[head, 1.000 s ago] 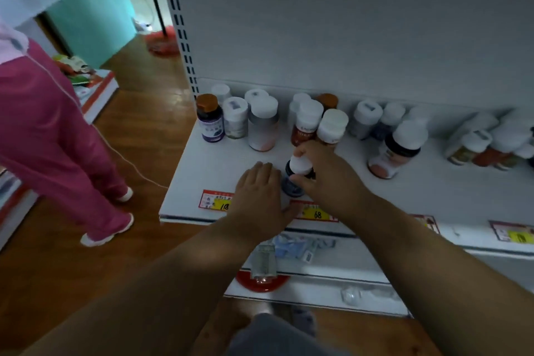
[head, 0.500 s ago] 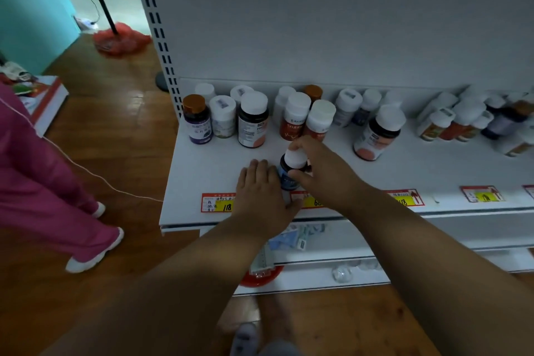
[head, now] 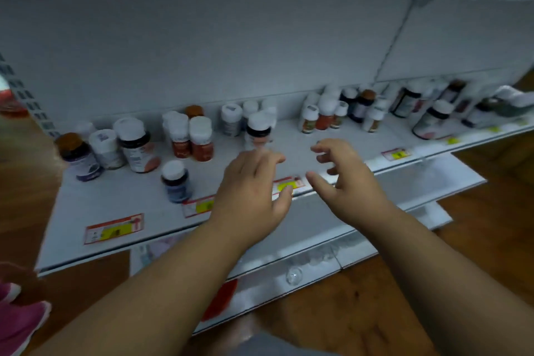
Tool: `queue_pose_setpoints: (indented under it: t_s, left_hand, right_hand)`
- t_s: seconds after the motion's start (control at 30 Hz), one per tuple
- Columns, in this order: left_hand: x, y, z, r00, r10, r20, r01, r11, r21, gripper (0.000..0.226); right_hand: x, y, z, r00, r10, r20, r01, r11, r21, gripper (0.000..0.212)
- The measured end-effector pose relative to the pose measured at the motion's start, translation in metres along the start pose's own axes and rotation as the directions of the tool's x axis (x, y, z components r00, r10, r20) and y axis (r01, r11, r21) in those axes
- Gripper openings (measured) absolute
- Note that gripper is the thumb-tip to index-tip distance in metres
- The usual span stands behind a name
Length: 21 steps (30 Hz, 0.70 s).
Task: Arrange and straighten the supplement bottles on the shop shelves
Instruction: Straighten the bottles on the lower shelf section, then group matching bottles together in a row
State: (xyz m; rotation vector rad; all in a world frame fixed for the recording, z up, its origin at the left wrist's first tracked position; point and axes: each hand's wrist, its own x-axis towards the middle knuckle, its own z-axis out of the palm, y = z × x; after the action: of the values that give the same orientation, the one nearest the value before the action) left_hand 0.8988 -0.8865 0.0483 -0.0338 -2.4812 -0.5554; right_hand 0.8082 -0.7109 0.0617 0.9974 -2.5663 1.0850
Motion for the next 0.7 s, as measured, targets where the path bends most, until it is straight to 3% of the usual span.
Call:
queue_pose_setpoints:
  t_s: [0.43,0.7]
  left_hand:
    - [0.087,0.259,0.201,0.973,0.178,0.145,-0.143,0.965,-0.221,0.045]
    - [0.165,0.305,0.307,0.956,0.215,0.198,-0.157,0.95,-0.271,0.046]
  right_hand:
    - [-0.091,0.184,-0.24,0.962,0.23,-0.146,-0.25,0.958,-0.141,0.041]
    - [-0.057,0.298,-0.284,0.937,0.299,-0.181,-0.319,0.943,-0.094,0.033]
